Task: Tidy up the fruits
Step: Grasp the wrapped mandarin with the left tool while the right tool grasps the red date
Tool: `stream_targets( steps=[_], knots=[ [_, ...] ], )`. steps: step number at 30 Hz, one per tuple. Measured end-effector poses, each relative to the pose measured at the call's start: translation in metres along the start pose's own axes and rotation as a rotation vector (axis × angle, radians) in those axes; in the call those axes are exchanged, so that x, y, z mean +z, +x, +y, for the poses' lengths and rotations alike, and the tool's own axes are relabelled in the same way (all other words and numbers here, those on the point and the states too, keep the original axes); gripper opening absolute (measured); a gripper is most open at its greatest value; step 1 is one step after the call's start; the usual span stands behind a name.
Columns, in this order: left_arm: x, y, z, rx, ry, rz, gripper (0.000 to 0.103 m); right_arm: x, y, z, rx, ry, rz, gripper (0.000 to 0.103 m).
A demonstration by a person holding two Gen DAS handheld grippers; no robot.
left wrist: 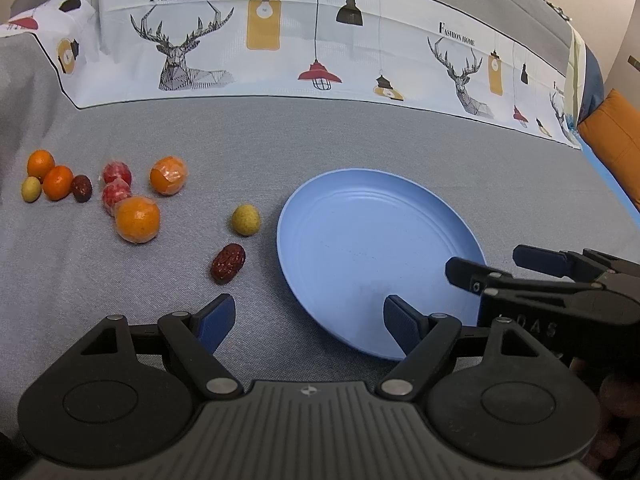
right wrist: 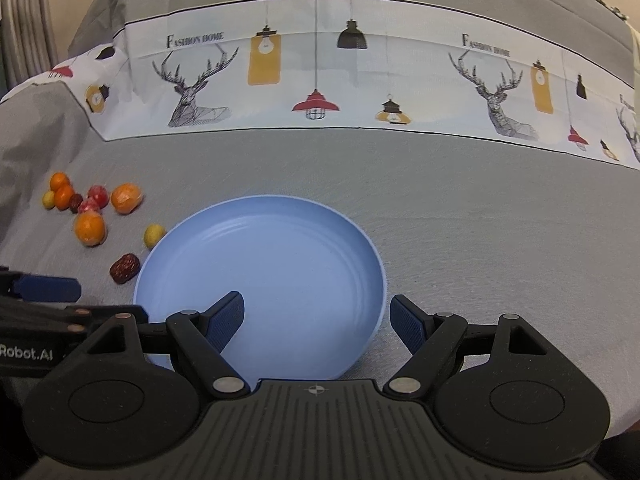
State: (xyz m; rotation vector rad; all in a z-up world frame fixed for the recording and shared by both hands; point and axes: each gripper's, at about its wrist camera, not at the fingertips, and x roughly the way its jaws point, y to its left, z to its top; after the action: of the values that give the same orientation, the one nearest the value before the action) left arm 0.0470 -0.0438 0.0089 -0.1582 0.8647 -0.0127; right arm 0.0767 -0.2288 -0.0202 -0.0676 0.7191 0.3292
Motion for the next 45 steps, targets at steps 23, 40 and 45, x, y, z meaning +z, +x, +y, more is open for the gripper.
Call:
stream_targets(
  steps=[23, 40, 45],
  knots=[
    [0.048, -0.050, 0.168, -0.050, -0.303, -0.190, 0.016, 0.029, -0.023, 0.011, 0.093, 0.044, -0.109, 0.035],
    [0.054, 0.009, 0.190, -0.100, -0.376, 0.016, 0.044, 0.038, 0.032, 0.125, 0.305, -0.324, -0.034, 0.040],
    [0.056, 0.020, 0.188, -0.090, -0.383, 0.013, 0.065, 0.031, 0.051, 0.153, 0.300, -0.406, 0.000, 0.058]
  ],
)
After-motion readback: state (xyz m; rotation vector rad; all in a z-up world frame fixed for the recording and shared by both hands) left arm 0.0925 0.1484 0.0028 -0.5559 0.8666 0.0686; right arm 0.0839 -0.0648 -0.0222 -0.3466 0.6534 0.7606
